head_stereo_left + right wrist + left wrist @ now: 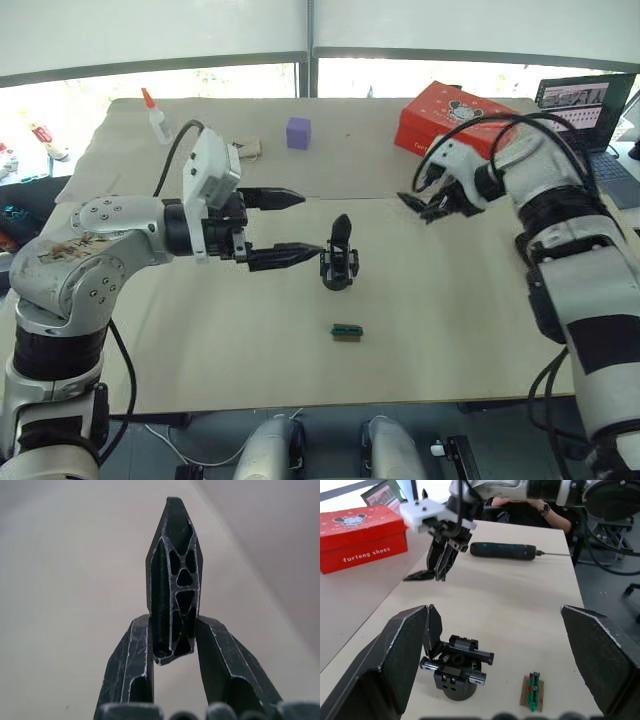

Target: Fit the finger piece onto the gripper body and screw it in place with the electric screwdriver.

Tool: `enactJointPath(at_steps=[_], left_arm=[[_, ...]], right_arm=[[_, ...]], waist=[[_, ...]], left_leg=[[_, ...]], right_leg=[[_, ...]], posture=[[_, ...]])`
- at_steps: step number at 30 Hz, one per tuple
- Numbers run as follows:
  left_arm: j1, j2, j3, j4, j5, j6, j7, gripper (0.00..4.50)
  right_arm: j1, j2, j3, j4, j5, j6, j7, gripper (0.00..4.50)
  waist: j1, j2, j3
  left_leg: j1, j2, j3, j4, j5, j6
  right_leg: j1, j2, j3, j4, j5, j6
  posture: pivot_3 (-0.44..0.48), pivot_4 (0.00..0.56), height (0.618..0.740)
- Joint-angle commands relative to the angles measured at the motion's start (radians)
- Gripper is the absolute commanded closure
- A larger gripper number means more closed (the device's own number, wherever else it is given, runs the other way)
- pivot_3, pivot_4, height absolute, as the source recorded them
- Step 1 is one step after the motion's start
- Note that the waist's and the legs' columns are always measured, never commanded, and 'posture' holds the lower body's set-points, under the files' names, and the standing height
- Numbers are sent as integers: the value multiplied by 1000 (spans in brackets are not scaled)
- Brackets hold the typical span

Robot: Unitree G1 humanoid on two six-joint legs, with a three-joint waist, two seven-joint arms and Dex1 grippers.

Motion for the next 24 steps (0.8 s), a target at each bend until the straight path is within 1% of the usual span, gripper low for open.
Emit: enactJointPath(at_steps=[1, 2, 3, 4, 6, 8, 10, 12, 14, 16, 22, 24], left_arm=[[-32, -105, 69, -11, -76, 44, 180, 0], [-39, -144, 83, -6, -98, 57, 232, 0], [-46, -190, 86, -7, -112, 58, 278, 0], [-53, -236, 83, -8, -118, 53, 318, 0], [-70, -328, 68, 5, -108, 29, 402, 0], [-72, -382, 47, 11, -75, 2, 448, 0], [-61, -405, 34, 6, -53, -16, 464, 0], [-49, -426, 16, 4, -36, -33, 477, 0], [-37, -438, -13, 10, -3, -55, 480, 0], [-25, -448, -40, 21, 34, -83, 480, 0], [-20, -520, -60, 47, 73, -135, 510, 0], [-11, -539, -64, 44, 80, -153, 508, 540]], right_arm=[[135, -31, -166, -389, 149, 50, -32, 3681], [200, -37, -204, -522, 184, 51, -43, 3681], [283, -28, -250, -675, 222, -10, -75, 3681], [365, -8, -290, -833, 267, -8, -101, 3681], [508, 35, -332, -1085, 304, 10, -184, 3681], [604, 69, -345, -1241, 311, 39, -255, 3681], [666, 86, -344, -1334, 315, 51, -300, 3681], [729, 95, -335, -1403, 313, 33, -336, 3681], [765, 103, -327, -1430, 307, 25, -370, 3681], [793, 105, -315, -1437, 291, -4, -397, 3681], [825, 98, -294, -1430, 257, -71, -453, 3681], [827, 93, -289, -1421, 241, -96, -467, 3681]], waist=[[3, 0, 0], [9, 0, 0], [16, -1, 0], [24, -1, 0], [32, -1, 0], [40, -1, 0], [45, -1, 0], [51, -1, 0], [54, -1, 0], [54, -1, 0], [52, -1, 0], [52, -1, 0]], left_leg=[[0, 0, 0, 0, 0, 0], [0, 1, 0, 0, 0, 0], [0, 1, -2, 0, 0, 0], [0, 1, -2, 0, 0, 0], [0, 1, -1, 0, 0, 0], [0, 1, -1, 1, 0, 0], [0, 0, -1, 1, 0, 0], [0, -1, -1, 3, 1, 0], [1, -1, -1, 3, 1, 0], [1, -1, -1, 3, 1, 1], [1, -1, -1, 3, 1, 1], [1, -1, -1, 3, 1, 1]], right_leg=[[1, 0, 0, 0, 0, 0], [1, 0, 0, 0, 0, 0], [2, 0, 0, 0, 0, 0], [2, 0, 0, -1, 0, 0], [1, 0, 1, 1, 0, 0], [1, 0, 1, 1, 0, 0], [2, 0, 2, 1, 0, 0], [3, 0, 2, 1, 0, 0], [3, 0, 2, 1, 0, 0], [3, 0, 3, 1, 0, 0], [3, 1, 3, 1, 0, 0], [3, 1, 2, 1, 0, 0]], posture=[[0, 150, 740], [0, 150, 740], [0, 150, 740], [0, 150, 740], [0, 150, 740], [0, 150, 740], [0, 150, 740], [0, 150, 740], [0, 150, 740], [0, 150, 740], [0, 150, 740], [0, 150, 740]])
